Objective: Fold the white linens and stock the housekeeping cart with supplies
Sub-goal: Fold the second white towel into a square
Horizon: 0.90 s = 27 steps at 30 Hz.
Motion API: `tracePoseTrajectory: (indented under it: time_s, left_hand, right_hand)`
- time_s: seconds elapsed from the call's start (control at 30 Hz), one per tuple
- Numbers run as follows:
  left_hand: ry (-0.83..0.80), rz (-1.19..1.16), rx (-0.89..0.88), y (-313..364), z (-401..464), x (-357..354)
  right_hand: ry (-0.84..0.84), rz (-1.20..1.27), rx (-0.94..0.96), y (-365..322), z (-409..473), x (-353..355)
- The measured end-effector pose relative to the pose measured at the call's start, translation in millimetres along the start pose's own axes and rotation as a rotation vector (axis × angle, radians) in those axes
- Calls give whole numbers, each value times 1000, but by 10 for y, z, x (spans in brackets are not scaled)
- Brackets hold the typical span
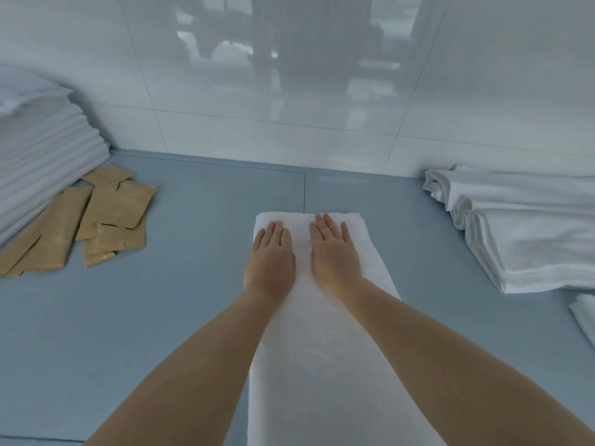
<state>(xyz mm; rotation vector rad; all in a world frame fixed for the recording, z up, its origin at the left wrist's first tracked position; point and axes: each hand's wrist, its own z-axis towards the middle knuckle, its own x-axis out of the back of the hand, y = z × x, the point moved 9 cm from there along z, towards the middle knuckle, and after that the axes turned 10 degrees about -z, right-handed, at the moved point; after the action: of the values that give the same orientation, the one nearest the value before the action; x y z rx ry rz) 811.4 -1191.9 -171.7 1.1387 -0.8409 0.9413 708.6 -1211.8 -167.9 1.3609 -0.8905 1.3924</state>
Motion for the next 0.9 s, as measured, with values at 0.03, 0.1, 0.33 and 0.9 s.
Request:
tracePoseTrajectory:
  time_s: [0.03, 0.1, 0.33, 0.9]
  left_hand:
    - [-48, -22, -14, -11, 4, -50]
    - [-130, -28, 19, -92, 48, -124]
    - [-244, 31, 91, -213, 110, -244]
    - [-262, -5, 86, -179, 85, -259]
  right_hand:
    - [24, 92, 126, -176, 37, 53]
    - [-49, 240, 249, -386, 70, 25]
    - [-293, 28, -88, 699, 117, -356]
    - [-259, -48, -165, 720, -199, -154]
